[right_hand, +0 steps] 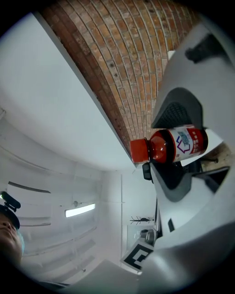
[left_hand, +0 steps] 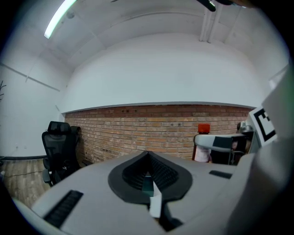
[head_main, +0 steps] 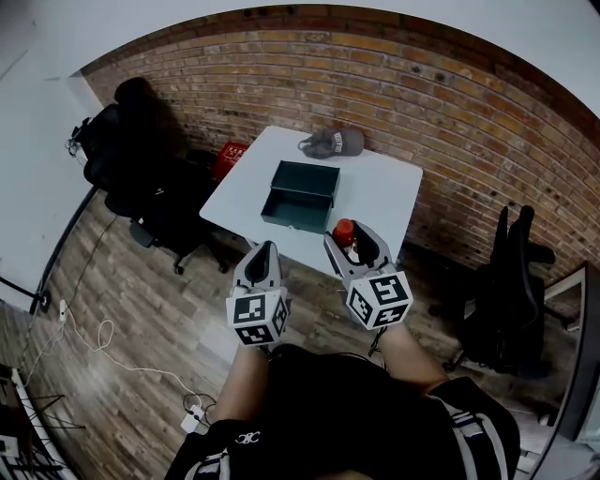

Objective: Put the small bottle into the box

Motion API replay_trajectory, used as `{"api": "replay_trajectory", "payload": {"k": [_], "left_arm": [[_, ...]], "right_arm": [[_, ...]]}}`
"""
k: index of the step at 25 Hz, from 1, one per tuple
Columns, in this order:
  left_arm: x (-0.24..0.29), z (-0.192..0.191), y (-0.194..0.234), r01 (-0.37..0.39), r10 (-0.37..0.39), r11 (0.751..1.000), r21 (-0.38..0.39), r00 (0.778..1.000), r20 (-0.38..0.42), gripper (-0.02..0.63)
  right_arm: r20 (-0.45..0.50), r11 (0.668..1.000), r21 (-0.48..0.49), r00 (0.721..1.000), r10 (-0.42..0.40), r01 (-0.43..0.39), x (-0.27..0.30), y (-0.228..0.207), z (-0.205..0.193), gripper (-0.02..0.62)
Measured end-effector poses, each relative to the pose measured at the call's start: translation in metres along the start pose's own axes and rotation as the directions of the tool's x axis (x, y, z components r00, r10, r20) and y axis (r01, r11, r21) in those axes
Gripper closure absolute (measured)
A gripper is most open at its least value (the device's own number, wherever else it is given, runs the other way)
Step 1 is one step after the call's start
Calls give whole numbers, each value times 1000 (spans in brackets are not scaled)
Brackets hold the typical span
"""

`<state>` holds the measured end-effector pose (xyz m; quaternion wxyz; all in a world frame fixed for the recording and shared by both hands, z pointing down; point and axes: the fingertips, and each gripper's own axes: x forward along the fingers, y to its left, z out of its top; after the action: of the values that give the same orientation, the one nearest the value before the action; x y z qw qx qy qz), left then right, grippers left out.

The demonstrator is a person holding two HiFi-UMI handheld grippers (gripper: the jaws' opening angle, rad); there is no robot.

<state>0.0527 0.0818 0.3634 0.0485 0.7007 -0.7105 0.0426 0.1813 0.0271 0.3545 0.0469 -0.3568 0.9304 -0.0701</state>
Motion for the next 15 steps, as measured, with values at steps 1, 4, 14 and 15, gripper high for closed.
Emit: {"api": "replay_trajectory", "payload": {"k": [1, 4, 14, 15], "left_arm": [[2, 0, -2, -4, 4, 1000, 1, 1000, -3, 592], [9, 1, -3, -15, 15, 1000, 10, 1000, -8, 592], [55, -10, 2, 12, -11, 999, 37, 999, -39, 592], [60, -10, 5, 13, -12, 999, 33, 999, -36, 592]], "right_arm": [[-3, 1000, 6, 1000, 6, -6, 1, -4, -1, 373], [-2, 1000, 5, 1000, 12, -12, 6, -11, -1, 373], [-23, 1000, 5, 1000, 16, -16, 51, -31, -11, 373], [-26, 1000, 6, 1000, 17, -17, 57, -32, -12, 373]]}}
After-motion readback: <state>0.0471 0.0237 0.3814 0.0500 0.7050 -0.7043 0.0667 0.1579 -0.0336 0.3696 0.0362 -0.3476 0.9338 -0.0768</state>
